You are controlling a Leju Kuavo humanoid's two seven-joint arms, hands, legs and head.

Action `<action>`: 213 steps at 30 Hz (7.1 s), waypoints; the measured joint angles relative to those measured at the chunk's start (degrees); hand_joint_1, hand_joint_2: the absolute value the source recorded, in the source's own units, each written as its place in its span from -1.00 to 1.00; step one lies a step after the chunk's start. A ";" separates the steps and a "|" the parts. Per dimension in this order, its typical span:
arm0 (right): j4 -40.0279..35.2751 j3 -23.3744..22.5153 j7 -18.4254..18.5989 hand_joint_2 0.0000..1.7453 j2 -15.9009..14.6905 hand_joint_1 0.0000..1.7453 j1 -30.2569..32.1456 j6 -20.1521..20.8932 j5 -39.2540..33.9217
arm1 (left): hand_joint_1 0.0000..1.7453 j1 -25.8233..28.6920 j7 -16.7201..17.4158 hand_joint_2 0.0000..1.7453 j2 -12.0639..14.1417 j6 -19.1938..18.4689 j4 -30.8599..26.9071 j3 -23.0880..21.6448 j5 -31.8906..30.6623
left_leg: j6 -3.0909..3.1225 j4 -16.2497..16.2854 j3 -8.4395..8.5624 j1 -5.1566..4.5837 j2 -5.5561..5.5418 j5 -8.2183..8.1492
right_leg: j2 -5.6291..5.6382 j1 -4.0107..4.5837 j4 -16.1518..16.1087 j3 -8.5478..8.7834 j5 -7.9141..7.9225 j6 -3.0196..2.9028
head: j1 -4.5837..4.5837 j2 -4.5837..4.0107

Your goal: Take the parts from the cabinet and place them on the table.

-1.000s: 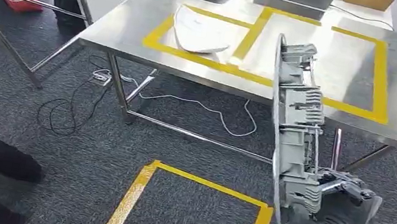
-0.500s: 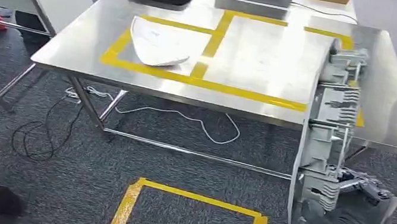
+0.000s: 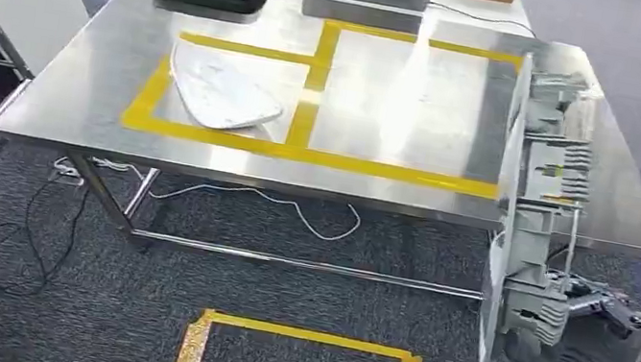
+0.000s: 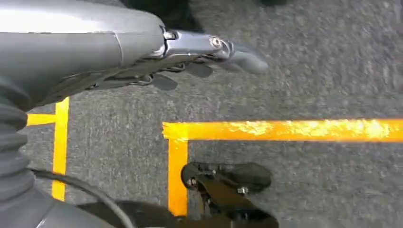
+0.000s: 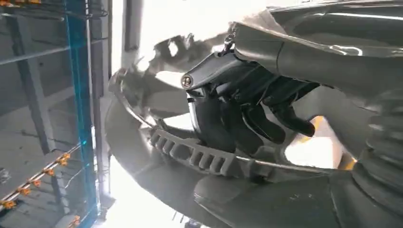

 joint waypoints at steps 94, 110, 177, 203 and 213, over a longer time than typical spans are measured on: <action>17.73 9.75 2.54 1.00 -9.99 1.00 -7.17 -11.39 18.27 | -1.00 -0.38 0.31 1.00 -0.15 0.20 -0.02 1.33 -1.20 | -3.39 16.44 -10.05 1.20 -1.37 -5.25 | -0.08 -0.75 -15.82 6.04 8.91 -1.60 | 0.26 0.00; 18.49 10.62 2.95 1.00 -10.32 1.00 -7.84 -11.48 18.49 | -1.00 -0.41 0.20 1.00 -0.26 0.13 0.00 1.33 -1.68 | -1.33 -1.34 -1.48 -1.02 -1.51 2.55 | 0.04 0.26 -17.07 5.55 10.39 -1.94 | 0.46 0.00; 90.51 36.26 15.39 1.00 9.51 -1.00 -50.98 -18.03 39.28 | -1.00 -2.41 2.64 -1.00 -0.09 -4.92 0.00 -1.99 -6.82 | -1.02 -1.30 -1.74 -0.74 -1.04 3.13 | 0.48 0.52 -17.34 5.26 11.19 -1.48 | 0.44 0.00; 72.59 40.55 20.79 1.00 0.92 -1.00 -44.64 -17.25 36.76 | -1.00 -1.52 1.66 -1.00 -0.17 -1.07 0.00 -1.51 -4.68 | -1.01 -1.29 -1.80 -0.83 -1.08 3.12 | 0.43 0.46 -17.37 5.21 11.21 -1.47 | 0.46 0.00; 65.83 41.42 21.97 1.00 -5.00 -1.00 -44.03 -16.24 35.25 | -1.00 -0.92 1.16 -1.00 -0.13 -0.55 0.00 -0.06 -2.71 | -1.00 -1.26 -1.81 -0.88 -1.10 3.12 | 0.39 0.42 -17.39 5.22 11.22 -1.46 | 0.48 0.00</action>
